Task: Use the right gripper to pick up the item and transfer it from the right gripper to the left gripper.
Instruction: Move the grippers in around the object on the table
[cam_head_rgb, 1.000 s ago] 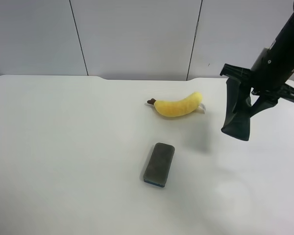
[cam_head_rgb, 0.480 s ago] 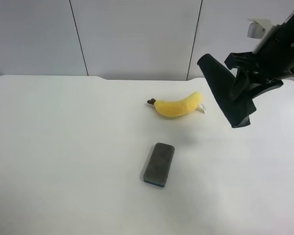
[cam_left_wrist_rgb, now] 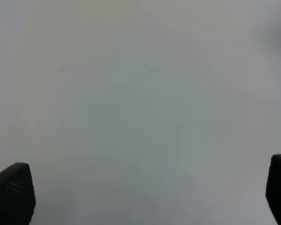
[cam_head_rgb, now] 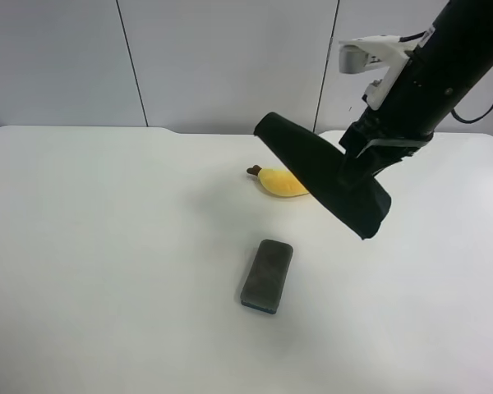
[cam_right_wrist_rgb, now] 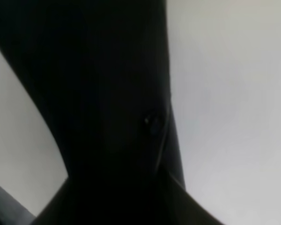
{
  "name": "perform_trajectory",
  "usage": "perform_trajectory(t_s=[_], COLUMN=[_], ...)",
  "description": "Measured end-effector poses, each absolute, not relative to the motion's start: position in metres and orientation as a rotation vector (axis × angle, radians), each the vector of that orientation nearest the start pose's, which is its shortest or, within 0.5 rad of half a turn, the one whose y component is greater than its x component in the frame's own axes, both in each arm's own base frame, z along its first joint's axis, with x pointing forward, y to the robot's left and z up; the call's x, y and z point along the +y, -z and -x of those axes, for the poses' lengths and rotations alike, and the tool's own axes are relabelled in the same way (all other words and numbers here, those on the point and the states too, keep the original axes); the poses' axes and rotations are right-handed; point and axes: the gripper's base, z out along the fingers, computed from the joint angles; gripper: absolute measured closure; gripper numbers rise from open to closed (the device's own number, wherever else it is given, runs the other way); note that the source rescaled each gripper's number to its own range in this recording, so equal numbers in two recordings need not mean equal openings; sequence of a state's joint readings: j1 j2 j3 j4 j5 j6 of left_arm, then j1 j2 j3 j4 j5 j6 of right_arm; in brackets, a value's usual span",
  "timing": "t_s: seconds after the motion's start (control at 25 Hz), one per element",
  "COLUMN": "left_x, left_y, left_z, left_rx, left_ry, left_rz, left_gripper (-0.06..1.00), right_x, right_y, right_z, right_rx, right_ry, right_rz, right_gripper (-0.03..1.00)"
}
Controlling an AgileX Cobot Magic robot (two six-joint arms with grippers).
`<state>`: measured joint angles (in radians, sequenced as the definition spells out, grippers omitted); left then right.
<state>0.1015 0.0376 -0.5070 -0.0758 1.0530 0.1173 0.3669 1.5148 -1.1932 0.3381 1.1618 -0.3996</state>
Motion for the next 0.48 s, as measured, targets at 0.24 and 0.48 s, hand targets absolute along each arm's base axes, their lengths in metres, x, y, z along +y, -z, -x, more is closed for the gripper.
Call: perform_trajectory(t_s=[0.24, 0.48], left_x=[-0.006, -0.006], left_y=[-0.28, -0.28], left_z=[-0.001, -0.001], left_rx=[2.065, 2.065], left_ry=[-0.044, -0.044], left_rz=[-0.018, -0.018], left_gripper=[-0.06, -0.06], right_x=[0.163, 0.185], right_y=[-0.285, -0.284], right_z=[-0.24, -0.225], right_rx=[2.652, 2.524], right_ry=[-0.475, -0.405], right_rz=[1.253, 1.483], right_gripper=[0.95, 0.95])
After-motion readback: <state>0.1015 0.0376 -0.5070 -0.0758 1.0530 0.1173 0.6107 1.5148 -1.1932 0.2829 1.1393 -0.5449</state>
